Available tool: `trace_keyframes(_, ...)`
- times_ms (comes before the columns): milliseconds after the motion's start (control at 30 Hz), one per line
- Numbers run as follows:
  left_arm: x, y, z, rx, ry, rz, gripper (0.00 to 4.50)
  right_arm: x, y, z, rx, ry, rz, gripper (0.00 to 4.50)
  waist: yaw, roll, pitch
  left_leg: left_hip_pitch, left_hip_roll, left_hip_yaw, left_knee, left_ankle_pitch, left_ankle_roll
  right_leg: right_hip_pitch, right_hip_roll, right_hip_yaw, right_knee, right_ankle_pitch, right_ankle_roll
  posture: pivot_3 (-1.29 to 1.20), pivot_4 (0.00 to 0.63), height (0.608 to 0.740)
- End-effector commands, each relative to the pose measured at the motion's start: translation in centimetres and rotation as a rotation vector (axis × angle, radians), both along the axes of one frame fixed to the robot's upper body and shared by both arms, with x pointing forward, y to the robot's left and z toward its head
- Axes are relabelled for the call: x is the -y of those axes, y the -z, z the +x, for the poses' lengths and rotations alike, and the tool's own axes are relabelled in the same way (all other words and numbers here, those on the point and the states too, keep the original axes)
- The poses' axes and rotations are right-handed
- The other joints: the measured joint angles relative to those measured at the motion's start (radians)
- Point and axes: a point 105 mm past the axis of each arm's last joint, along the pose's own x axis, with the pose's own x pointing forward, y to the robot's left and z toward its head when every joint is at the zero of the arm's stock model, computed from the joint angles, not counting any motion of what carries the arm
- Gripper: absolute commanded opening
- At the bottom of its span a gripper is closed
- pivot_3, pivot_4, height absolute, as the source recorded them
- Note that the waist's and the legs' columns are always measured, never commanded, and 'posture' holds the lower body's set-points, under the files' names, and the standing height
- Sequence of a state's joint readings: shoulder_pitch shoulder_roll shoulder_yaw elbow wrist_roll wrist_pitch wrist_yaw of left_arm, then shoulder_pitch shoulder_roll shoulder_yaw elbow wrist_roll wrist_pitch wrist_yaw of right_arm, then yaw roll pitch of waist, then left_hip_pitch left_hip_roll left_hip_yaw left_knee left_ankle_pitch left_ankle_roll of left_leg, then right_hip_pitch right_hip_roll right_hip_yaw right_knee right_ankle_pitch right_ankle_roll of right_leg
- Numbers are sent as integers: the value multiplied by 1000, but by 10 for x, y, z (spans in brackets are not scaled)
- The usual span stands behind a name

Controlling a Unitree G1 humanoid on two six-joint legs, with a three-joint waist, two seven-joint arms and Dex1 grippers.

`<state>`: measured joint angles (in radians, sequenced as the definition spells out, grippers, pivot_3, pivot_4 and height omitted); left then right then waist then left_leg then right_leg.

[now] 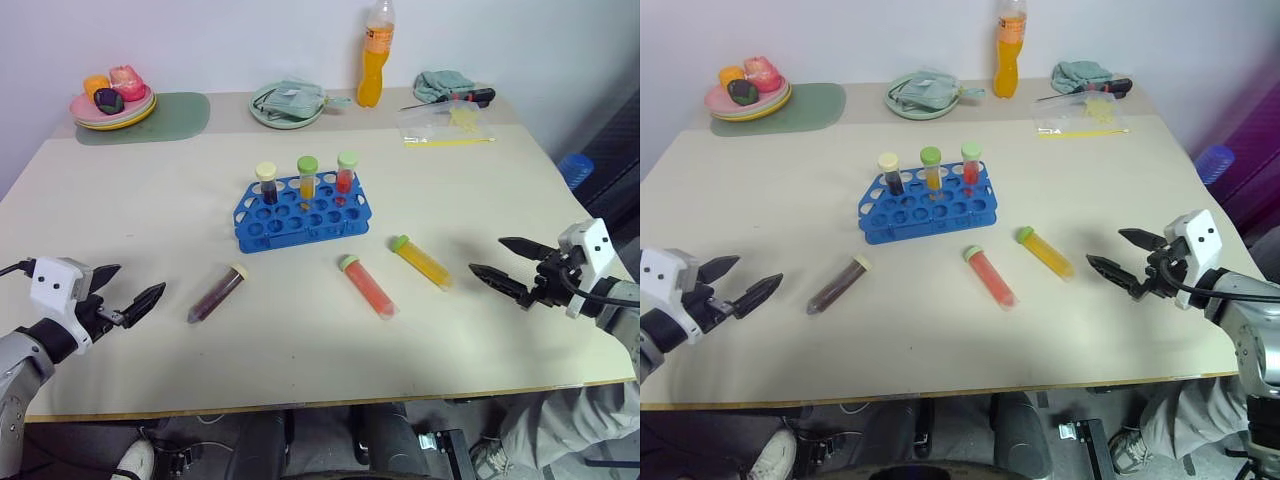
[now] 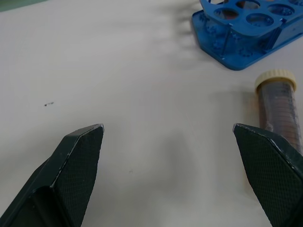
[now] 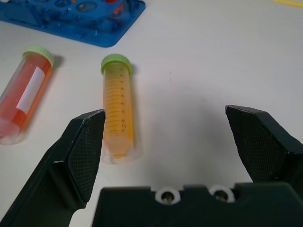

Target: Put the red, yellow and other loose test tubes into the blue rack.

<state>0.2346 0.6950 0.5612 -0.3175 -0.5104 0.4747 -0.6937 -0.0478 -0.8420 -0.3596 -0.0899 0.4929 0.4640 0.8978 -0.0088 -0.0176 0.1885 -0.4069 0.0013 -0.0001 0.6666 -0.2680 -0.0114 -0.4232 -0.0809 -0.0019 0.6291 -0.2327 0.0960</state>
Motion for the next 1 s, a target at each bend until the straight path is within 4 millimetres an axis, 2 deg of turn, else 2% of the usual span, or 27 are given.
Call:
trace_keyframes(33, 4, -6, 3, 32, 18, 6, 4500, 2, -12, 0, 58, 4, -16, 4483, 0, 0, 0, 0, 0, 0, 0, 0, 0, 0, 0, 0, 0, 0, 0, 0, 150, 740)
trace_keyframes(433, 8, -7, 6, 47, 38, -5, 4500, 4, -10, -6, 48, 6, -19, 4483, 0, 0, 0, 0, 0, 0, 0, 0, 0, 0, 0, 0, 0, 0, 0, 0, 150, 740)
trace_keyframes(733, 12, -9, 15, 48, 71, -13, 4500, -9, -12, -13, 42, 11, 23, 4483, 1, 0, 0, 0, 0, 0, 0, 0, 0, 0, 0, 0, 0, 0, 0, 0, 150, 740)
trace_keyframes(900, 25, -15, 22, 61, 147, -10, 4500, -37, -26, -15, 8, -30, 54, 4483, 0, 0, 0, 0, 0, -1, 0, 0, 0, 0, 0, 0, 1, 0, 0, 0, 150, 740)
trace_keyframes(1000, 46, -22, 20, 61, 269, 12, 4500, -76, -35, -17, -26, -111, 14, 4483, -2, 0, 0, 0, 0, -1, 0, 0, 0, 0, 0, 0, 1, 0, 0, 0, 150, 740)
